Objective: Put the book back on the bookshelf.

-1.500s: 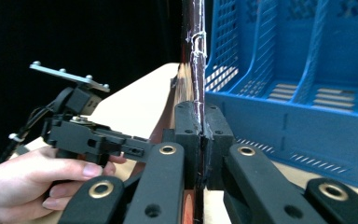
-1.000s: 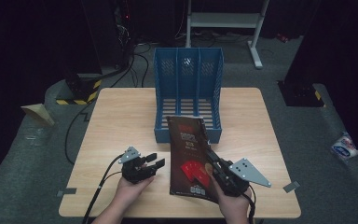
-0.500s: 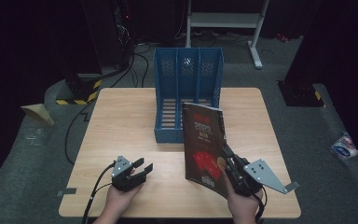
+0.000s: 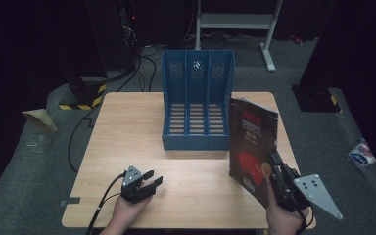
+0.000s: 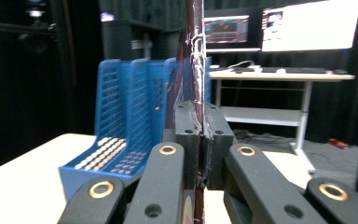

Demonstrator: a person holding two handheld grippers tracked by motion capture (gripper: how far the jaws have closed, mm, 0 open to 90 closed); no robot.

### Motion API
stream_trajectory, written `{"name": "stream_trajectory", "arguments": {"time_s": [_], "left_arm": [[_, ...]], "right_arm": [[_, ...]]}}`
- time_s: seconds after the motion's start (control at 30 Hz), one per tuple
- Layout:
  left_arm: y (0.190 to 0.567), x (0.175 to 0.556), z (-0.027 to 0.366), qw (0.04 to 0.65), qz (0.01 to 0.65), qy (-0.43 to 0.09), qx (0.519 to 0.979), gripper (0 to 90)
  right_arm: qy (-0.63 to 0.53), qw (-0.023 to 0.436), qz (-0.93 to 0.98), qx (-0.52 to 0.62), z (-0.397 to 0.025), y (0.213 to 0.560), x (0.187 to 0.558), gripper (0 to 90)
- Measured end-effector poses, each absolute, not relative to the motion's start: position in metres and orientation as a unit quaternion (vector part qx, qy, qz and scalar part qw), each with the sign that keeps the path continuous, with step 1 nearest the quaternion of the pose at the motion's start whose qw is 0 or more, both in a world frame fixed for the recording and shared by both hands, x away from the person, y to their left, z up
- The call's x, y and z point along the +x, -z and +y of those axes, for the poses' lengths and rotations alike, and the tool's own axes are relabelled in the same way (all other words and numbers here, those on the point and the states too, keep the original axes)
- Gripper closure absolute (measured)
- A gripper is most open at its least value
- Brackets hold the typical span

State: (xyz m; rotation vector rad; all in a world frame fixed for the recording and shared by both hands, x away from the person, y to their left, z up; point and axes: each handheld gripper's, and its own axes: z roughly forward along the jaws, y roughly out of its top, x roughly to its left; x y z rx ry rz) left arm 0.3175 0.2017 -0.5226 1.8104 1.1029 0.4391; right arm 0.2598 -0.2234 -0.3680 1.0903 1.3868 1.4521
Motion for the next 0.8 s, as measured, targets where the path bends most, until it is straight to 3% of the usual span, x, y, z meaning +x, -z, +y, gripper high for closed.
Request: {"name": "stream_trajectory", "arguments": {"time_s": [0.37, 0.8], "left_arm": [[0.523, 0.317, 0.200, 0.465, 0.446, -0.177, 0.744, 51.6], [0.523, 0.315, 0.200, 0.464, 0.441, -0.181, 0.747, 51.8]], "right_arm": [[-0.558, 0.456, 0.530, 0.447, -0.240, 0.362, 0.275, 86.8], [-0.541, 0.461, 0.532, 0.461, -0.227, 0.370, 0.342, 86.8]]}}
